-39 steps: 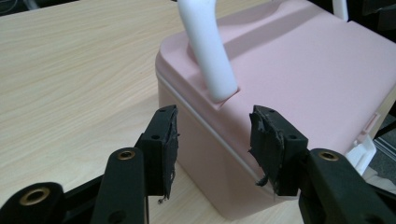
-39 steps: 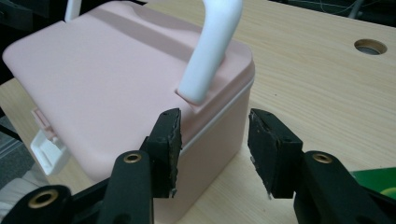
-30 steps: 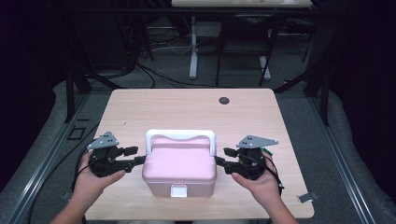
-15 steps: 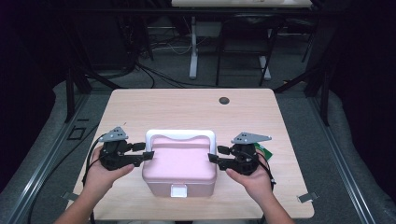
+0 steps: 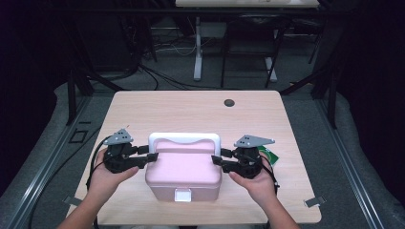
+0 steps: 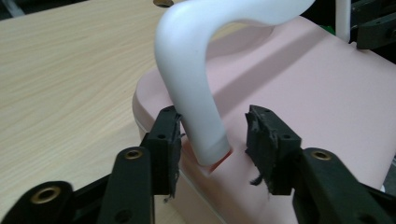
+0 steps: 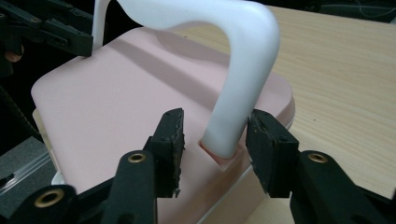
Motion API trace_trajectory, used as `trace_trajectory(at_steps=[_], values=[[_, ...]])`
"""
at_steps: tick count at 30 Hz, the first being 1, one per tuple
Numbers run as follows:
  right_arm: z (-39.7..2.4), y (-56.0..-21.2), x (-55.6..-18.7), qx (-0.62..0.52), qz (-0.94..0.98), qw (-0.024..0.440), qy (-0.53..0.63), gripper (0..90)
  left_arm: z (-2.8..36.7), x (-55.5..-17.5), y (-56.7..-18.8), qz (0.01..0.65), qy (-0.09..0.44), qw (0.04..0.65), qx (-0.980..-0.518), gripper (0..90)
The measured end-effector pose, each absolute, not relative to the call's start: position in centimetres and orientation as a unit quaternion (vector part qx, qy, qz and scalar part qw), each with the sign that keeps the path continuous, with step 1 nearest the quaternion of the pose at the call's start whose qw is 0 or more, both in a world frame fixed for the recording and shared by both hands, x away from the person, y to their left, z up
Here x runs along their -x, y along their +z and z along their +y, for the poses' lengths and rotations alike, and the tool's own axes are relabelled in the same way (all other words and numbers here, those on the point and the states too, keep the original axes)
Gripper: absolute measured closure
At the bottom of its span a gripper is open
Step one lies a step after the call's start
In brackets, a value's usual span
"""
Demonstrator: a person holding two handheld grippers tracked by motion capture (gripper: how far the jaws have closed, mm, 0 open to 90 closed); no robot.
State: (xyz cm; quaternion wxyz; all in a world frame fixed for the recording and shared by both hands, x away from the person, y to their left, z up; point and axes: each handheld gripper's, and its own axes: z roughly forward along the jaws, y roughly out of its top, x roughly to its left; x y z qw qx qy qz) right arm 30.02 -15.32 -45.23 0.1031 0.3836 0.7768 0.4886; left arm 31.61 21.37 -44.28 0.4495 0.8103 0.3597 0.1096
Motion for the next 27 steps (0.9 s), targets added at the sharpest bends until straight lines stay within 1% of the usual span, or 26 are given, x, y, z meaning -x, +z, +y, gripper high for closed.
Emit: trace_trajectory(at_steps=[6,7,10,11,13,18,21,24,27], values=[[-15.3,-45.0,-29.4,-0.37,0.78,0.126,0.489,62.9,21.5,-30.8,-44.1,0.348,0.121,0.455,-0.811,61.1],[-15.2,-45.0,-29.2,-0.367,0.78,0.133,0.489,64.9,21.6,-30.6,-44.1,0.347,0.122,0.458,-0.809,61.8],[-15.1,-45.0,-29.0,-0.36,0.78,0.139,0.492,65.7,21.7,-30.4,-44.2,0.344,0.122,0.461,-0.809,63.0],[-15.0,-45.0,-28.9,-0.358,0.783,0.149,0.487,66.4,21.7,-30.3,-44.2,0.342,0.126,0.461,-0.809,64.1],[-14.9,-45.1,-28.8,-0.358,0.783,0.156,0.483,67.6,21.6,-30.3,-44.2,0.341,0.133,0.458,-0.81,65.8],[-14.9,-45.1,-28.8,-0.358,0.783,0.159,0.483,70.4,21.5,-30.2,-44.4,0.342,0.141,0.454,-0.81,67.0],[-15.1,-45.2,-28.9,-0.36,0.78,0.158,0.487,73.0,21.6,-30.3,-44.5,0.344,0.142,0.456,-0.808,69.6],[-15.1,-45.3,-28.9,-0.361,0.779,0.156,0.488,73.6,21.7,-30.4,-44.5,0.346,0.141,0.455,-0.808,72.7],[-15.1,-45.2,-28.9,-0.36,0.78,0.158,0.487,73.7,21.6,-30.3,-44.4,0.346,0.143,0.452,-0.81,73.1]])
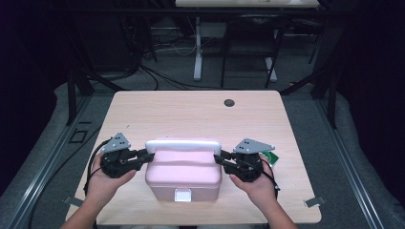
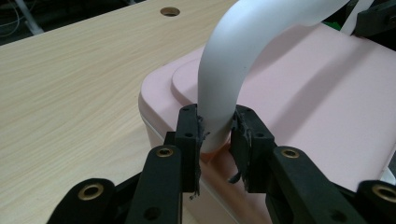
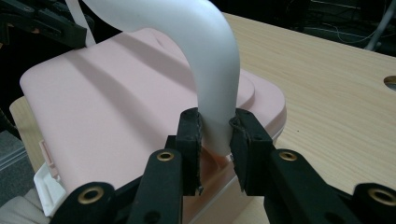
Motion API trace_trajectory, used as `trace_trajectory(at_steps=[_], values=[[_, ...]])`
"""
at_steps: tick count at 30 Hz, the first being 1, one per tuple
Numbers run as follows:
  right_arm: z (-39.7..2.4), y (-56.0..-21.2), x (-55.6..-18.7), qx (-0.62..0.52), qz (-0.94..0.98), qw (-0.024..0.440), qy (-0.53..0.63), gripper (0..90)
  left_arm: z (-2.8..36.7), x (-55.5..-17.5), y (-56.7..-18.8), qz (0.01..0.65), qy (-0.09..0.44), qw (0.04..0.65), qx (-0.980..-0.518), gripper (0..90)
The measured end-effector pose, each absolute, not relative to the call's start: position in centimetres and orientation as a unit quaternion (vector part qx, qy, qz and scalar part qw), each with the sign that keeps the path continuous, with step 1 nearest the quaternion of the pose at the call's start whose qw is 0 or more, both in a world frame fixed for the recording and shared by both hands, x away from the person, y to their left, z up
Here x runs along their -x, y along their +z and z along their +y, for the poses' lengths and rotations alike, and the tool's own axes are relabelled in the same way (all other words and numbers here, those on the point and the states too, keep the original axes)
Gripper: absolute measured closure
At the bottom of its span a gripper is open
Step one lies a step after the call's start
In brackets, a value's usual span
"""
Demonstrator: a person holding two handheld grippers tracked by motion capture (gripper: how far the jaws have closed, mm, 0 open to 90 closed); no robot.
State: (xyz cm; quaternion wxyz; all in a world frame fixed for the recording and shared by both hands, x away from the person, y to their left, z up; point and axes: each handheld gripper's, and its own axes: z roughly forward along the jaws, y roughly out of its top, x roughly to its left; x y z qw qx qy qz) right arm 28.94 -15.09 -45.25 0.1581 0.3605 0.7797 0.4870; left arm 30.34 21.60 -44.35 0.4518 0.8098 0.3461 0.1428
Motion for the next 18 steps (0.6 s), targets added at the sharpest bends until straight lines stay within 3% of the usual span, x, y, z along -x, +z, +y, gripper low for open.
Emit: trace_trajectory(at_steps=[18], values=[[-15.07,-44.93,-28.92,-0.363,0.781,0.154,0.485,74.0,21.53,-30.37,-43.83,0.346,0.139,0.443,-0.815,73.4]])
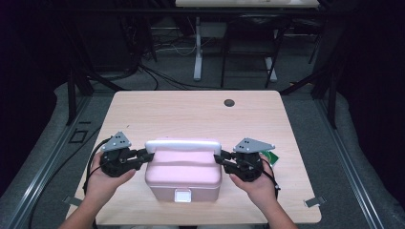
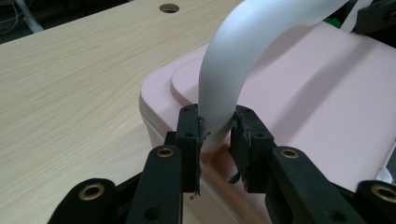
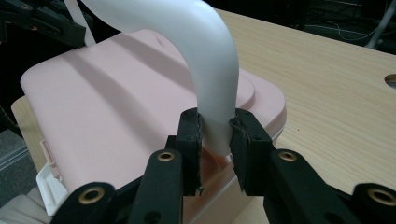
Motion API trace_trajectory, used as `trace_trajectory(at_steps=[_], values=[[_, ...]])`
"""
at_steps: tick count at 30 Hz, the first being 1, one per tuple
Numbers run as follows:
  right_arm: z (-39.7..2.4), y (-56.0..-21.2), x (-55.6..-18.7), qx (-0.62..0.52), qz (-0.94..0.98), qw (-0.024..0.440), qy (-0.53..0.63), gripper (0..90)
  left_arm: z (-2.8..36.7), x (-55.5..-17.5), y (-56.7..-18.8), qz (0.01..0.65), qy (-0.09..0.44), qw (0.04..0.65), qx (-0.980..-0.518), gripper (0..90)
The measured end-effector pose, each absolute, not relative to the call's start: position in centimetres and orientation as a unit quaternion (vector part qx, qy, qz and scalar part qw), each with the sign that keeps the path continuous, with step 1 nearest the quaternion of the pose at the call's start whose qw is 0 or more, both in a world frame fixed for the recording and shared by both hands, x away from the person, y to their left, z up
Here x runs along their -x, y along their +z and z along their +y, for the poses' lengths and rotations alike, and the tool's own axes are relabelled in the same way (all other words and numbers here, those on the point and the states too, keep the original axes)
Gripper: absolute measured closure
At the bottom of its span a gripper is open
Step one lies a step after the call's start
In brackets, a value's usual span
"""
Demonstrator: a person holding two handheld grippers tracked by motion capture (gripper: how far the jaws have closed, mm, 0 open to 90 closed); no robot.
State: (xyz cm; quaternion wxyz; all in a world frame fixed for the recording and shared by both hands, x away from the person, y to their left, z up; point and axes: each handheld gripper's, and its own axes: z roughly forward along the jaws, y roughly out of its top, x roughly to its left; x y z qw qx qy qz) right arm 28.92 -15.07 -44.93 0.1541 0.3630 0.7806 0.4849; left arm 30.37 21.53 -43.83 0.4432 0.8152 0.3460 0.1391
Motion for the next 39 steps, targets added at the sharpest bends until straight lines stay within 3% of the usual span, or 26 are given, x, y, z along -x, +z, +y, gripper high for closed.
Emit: trace_trajectory(at_steps=[29,39], values=[[-15.5,-42.9,-30.2,-0.392,0.754,0.127,0.512,74.2,22.2,-32.1,-41.5,0.357,0.113,0.465,-0.802,72.8],[-15.6,-43.0,-30.2,-0.394,0.747,0.124,0.521,74.3,24.2,-30.6,-40.8,0.352,0.123,0.478,-0.796,74.1]])
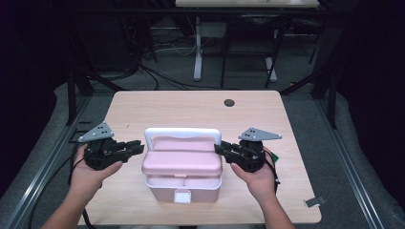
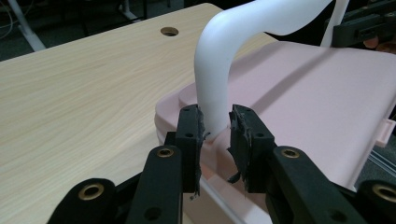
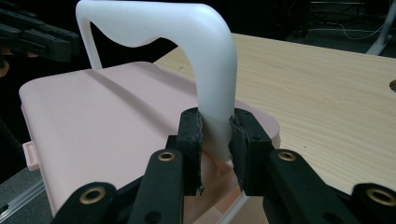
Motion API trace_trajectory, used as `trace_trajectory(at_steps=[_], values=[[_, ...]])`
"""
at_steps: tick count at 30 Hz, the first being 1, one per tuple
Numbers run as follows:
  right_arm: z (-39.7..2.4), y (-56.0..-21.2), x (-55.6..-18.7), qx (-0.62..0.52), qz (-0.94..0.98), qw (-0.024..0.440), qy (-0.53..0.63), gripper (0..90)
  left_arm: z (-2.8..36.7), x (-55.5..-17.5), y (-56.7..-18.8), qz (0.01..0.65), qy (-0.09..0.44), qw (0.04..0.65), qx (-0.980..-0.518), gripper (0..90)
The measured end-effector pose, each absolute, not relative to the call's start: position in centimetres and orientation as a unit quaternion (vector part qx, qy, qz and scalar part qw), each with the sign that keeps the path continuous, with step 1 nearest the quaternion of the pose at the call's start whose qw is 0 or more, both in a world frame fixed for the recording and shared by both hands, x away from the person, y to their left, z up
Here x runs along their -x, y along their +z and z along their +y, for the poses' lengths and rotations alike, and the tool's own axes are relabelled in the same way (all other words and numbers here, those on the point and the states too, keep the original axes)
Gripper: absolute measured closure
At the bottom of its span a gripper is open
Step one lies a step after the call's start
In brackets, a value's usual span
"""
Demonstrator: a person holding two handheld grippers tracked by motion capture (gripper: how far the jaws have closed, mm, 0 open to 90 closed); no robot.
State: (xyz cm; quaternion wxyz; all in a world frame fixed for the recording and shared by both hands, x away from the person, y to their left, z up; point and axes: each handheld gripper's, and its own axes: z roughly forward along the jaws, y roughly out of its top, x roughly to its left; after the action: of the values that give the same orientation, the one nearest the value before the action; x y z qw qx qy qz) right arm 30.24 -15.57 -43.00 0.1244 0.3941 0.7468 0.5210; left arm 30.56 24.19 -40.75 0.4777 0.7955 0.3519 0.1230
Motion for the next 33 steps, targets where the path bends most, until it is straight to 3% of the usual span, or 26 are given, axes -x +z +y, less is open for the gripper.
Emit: trace_trajectory(at_steps=[17,33], values=[[-15.6,-42.8,-30.5,-0.399,0.741,0.122,0.527,74.4,25.3,-28.4,-43.9,0.354,0.095,0.467,-0.805,89.2],[-15.7,-42.8,-30.6,-0.398,0.739,0.121,0.529,74.4,22.9,-28.0,-45.1,0.328,0.062,0.455,-0.825,90.0]])
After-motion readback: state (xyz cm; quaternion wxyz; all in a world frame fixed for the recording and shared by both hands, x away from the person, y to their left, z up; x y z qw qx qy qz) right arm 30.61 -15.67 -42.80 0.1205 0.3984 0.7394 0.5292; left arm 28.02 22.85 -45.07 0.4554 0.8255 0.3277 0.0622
